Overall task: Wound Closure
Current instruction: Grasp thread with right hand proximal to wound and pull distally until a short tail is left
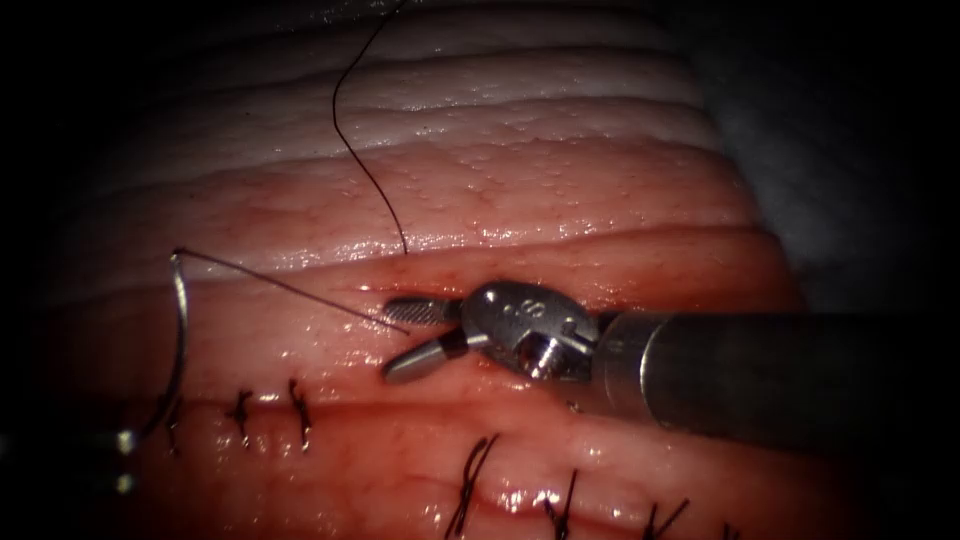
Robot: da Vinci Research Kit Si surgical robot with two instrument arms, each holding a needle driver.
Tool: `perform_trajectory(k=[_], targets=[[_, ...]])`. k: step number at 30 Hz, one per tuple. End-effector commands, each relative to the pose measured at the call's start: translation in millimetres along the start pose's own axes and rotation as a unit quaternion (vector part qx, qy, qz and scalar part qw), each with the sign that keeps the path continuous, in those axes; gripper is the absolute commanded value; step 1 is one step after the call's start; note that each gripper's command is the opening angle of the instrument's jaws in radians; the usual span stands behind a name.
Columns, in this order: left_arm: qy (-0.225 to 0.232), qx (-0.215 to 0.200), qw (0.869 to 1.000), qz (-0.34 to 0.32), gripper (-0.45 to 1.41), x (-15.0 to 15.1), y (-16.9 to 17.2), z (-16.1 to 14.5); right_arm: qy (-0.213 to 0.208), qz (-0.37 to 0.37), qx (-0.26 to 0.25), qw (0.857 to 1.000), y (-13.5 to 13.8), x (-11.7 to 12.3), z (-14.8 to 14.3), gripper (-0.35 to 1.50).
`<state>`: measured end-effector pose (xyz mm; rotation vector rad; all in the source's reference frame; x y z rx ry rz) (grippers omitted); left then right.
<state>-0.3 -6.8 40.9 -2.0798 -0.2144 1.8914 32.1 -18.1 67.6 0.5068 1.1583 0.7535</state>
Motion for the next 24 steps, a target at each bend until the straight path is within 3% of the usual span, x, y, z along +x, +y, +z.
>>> perform_trajectory(k=[1, 2, 13, 24], targets=[[0.001, 0.000, 1.000, 0.000, -0.45, -0.6, -0.2, 0.5, -0.007, -0.006, 0.000, 1.000, 0.3, -0.5, 0.7, -0.17], [0.001, 0.000, 1.000, -0.001, -0.45, -0.6, -0.3, 0.5, -0.012, -0.007, 0.000, 1.000, 0.2, -0.6, 0.6, -0.35], [0.001, 0.000, 1.000, 0.002, -0.45, -2.5, -0.9, 0.5, -0.036, -0.004, 0.000, 0.999, -2.9, 0.5, -0.9, -0.35], [-0.008, 0.010, 1.000, -0.004, -0.45, -2.6, 1.7, 0.5, -0.074, 0.029, 0.029, 0.996, -14.7, 2.7, -2.4, -0.35]])
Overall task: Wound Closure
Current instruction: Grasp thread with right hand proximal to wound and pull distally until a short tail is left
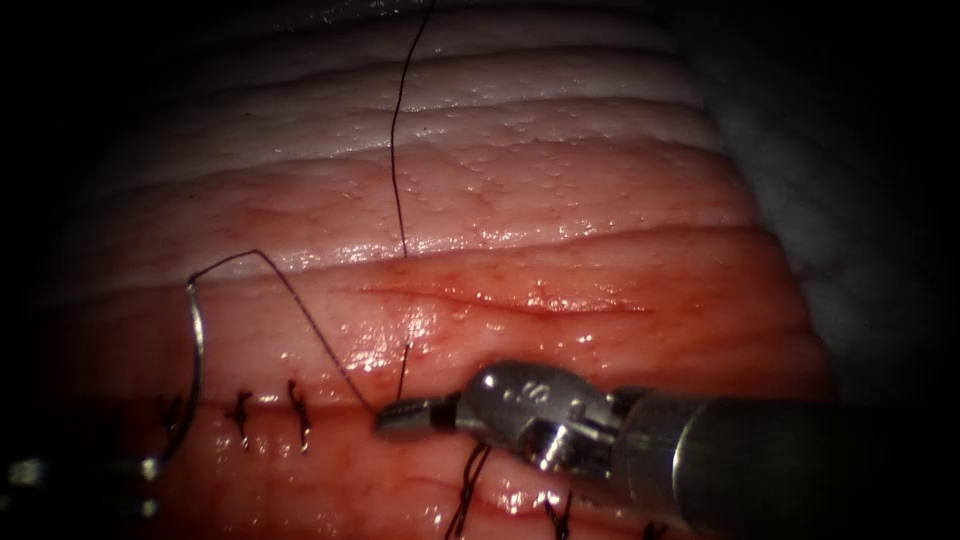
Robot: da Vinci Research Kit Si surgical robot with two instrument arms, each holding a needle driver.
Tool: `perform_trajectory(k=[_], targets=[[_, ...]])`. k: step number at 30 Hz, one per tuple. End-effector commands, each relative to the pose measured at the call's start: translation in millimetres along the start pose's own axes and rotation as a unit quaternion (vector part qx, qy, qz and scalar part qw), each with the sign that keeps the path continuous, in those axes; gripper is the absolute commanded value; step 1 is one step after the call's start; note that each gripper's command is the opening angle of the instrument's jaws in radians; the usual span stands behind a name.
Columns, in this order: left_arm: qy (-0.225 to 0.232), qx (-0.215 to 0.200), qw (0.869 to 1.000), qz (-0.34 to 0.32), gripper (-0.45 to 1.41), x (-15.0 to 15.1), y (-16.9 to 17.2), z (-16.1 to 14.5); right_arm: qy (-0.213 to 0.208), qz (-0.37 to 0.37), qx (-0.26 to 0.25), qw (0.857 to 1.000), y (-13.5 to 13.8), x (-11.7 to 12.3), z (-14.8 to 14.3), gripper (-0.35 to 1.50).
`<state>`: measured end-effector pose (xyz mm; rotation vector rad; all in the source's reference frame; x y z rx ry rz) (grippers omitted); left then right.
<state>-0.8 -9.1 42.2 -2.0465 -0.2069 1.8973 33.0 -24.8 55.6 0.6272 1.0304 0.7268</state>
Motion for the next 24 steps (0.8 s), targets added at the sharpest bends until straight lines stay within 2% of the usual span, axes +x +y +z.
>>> perform_trajectory(k=[1, 7, 10, 12, 13, 16, 17, 19, 20, 24], targets=[[-0.001, 0.002, 1.000, -0.003, -0.45, -0.6, 0.3, 0.4, -0.002, 0.001, 0.008, 1.000, -2.5, 0.2, 0.9, -0.35], [-0.013, 0.015, 1.000, -0.005, -0.45, -0.3, 1.3, 0.0, -0.010, 0.003, 0.009, 1.000, -7.6, 0.7, 0.5, -0.35], [-0.022, 0.025, 0.999, -0.010, -0.45, -0.2, 1.0, -0.4, 0.000, 0.005, 0.010, 1.000, -8.7, 1.0, 0.7, -0.35], [-0.025, 0.033, 0.999, -0.012, -0.45, -0.2, 0.5, -0.8, 0.015, -0.030, 0.008, 0.999, -8.3, 1.4, 1.0, -0.35], [-0.028, 0.040, 0.999, -0.013, -0.45, -0.2, 0.1, -1.1, 0.024, -0.046, 0.006, 0.999, -7.9, 1.6, 1.1, -0.23], [-0.036, 0.059, 0.997, -0.018, -0.45, -0.5, -1.4, -1.8, 0.056, -0.115, -0.007, 0.992, -5.6, 2.3, 1.3, 0.94], [-0.038, 0.064, 0.997, -0.019, -0.45, -0.6, -2.0, -2.1, 0.066, -0.129, -0.011, 0.989, -4.8, 2.5, 1.3, 1.14], [-0.043, 0.075, 0.996, -0.021, -0.45, -1.0, -3.2, -2.5, 0.091, -0.157, -0.023, 0.983, -2.8, 2.8, 1.0, 1.38], [-0.044, 0.082, 0.995, -0.022, -0.45, -1.3, -4.0, -2.8, 0.099, -0.166, -0.029, 0.981, -1.9, 2.9, 0.9, 1.41], [-0.045, 0.097, 0.994, -0.025, -0.45, -2.5, -6.4, -3.5, 0.105, -0.194, -0.046, 0.974, 1.5, 2.9, 0.3, 1.38]])
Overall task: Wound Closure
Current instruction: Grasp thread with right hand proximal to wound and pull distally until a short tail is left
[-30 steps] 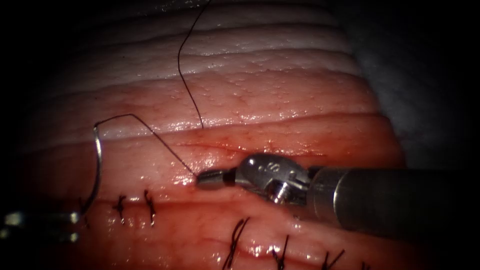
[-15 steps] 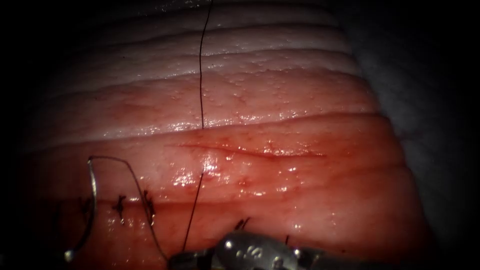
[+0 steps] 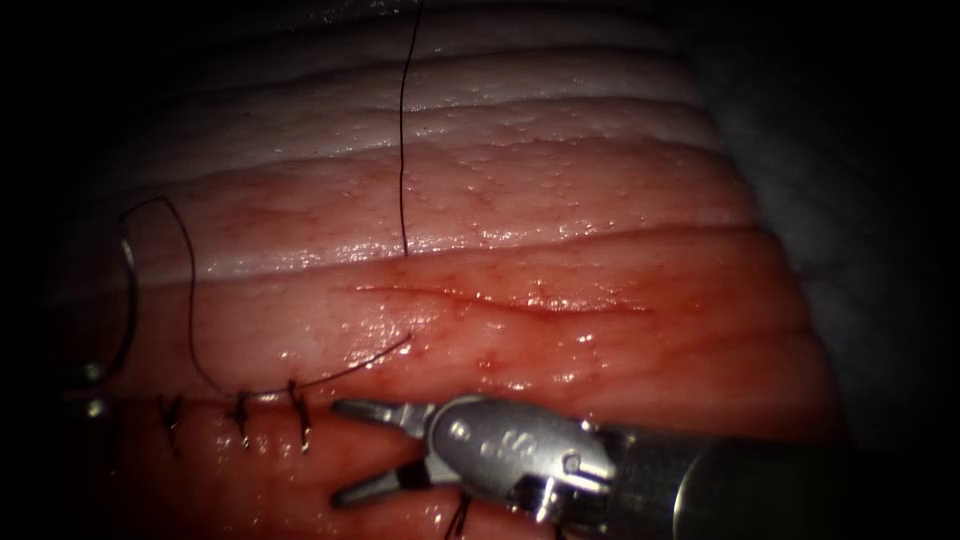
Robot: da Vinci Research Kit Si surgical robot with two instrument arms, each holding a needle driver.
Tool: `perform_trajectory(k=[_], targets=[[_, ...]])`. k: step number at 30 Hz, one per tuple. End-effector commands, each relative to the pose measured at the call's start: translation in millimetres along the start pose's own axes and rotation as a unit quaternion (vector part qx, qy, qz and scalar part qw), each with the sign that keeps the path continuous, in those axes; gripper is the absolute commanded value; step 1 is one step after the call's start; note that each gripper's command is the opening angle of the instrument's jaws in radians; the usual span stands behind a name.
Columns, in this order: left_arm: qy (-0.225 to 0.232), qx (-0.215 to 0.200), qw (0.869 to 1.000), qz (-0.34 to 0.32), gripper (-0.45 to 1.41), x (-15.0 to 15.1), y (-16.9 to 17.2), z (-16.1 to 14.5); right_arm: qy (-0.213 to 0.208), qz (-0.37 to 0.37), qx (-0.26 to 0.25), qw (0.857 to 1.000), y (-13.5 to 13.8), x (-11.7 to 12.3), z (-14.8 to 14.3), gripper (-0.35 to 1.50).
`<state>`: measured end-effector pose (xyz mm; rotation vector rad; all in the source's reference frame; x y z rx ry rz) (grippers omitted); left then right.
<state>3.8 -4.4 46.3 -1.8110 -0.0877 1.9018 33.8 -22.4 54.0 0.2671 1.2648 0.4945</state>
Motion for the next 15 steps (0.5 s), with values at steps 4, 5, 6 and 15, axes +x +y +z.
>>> perform_trajectory(k=[4, 5, 6, 15], targets=[[-0.006, 0.012, 1.000, -0.001, -0.45, -2.0, -2.4, 1.0, -0.005, -0.013, -0.017, 1.000, 4.8, -2.6, -0.1, 1.30], [-0.007, 0.014, 1.000, -0.001, -0.45, -2.2, -2.7, 1.1, -0.008, -0.016, -0.019, 1.000, 5.3, -2.9, -0.1, 1.30], [-0.009, 0.017, 1.000, -0.001, -0.45, -2.7, -3.2, 1.3, -0.015, -0.019, -0.022, 0.999, 6.4, -3.5, 0.0, 1.28], [-0.012, 0.022, 1.000, 0.001, -0.45, -3.5, -4.1, 1.5, -0.031, -0.032, -0.030, 0.999, 8.3, -5.8, 0.9, 1.18]])
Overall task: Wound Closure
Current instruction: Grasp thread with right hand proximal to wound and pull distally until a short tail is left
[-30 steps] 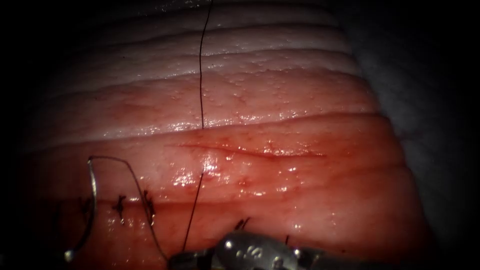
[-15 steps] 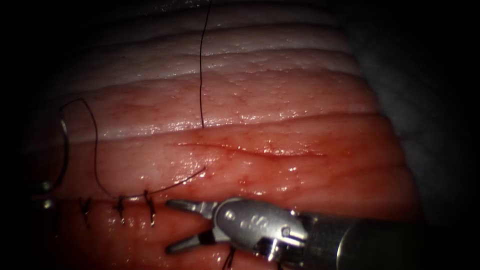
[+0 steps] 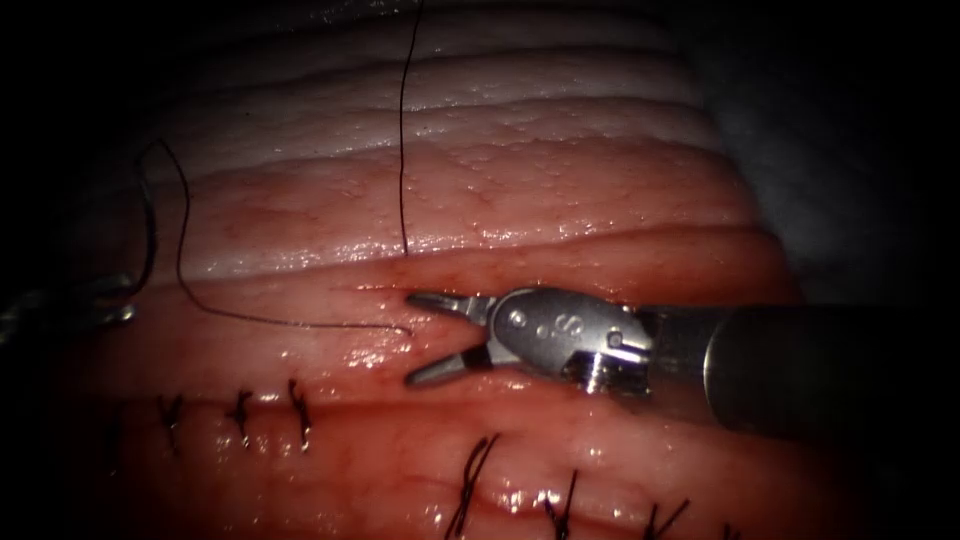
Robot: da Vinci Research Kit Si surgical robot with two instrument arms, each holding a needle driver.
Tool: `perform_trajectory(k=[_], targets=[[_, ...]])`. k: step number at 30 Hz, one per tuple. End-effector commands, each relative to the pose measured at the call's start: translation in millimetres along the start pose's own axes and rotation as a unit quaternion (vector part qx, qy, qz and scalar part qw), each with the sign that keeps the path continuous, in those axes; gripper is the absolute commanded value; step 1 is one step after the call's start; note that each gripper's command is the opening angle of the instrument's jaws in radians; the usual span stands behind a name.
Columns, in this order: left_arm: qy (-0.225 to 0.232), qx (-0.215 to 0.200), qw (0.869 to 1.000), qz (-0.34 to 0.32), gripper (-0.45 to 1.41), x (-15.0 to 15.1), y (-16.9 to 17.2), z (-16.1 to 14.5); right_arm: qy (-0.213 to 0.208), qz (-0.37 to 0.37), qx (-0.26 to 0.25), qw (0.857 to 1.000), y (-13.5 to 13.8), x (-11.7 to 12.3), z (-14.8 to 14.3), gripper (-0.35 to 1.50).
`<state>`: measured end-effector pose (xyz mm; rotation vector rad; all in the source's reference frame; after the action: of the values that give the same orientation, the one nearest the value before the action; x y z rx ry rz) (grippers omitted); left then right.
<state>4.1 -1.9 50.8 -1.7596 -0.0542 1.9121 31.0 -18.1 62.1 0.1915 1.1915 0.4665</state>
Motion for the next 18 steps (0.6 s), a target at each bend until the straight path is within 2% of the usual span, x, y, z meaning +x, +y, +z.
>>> perform_trajectory(k=[1, 6, 7, 8, 10, 15, 18], targets=[[0.000, 0.000, 1.000, 0.001, -0.45, -0.5, 0.0, 0.6, -0.002, -0.003, 0.000, 1.000, 0.3, -0.9, 1.4, 1.13], [0.002, -0.002, 1.000, 0.001, -0.45, -0.4, 0.1, 0.7, -0.019, -0.011, 0.009, 1.000, 0.5, -2.4, 3.0, 0.72], [0.002, -0.002, 1.000, 0.001, -0.45, -0.4, 0.1, 0.6, -0.021, -0.012, 0.011, 1.000, 0.4, -2.6, 3.2, 0.57], [0.003, -0.003, 1.000, 0.001, -0.45, -0.4, 0.2, 0.6, -0.025, -0.013, 0.013, 1.000, 0.4, -2.8, 3.4, 0.34], [0.004, -0.004, 1.000, 0.001, -0.45, -0.4, 0.2, 0.6, -0.030, -0.014, 0.015, 0.999, 0.4, -2.9, 3.4, -0.35], [0.004, -0.004, 1.000, 0.001, -0.45, -0.5, 0.0, 0.7, -0.054, 0.028, 0.007, 0.998, 0.3, -2.4, 1.8, -0.35], [0.004, -0.004, 1.000, -0.002, -0.45, -0.9, -0.2, 0.8, -0.070, 0.029, 0.012, 0.997, -0.7, -2.1, 0.8, -0.35]])
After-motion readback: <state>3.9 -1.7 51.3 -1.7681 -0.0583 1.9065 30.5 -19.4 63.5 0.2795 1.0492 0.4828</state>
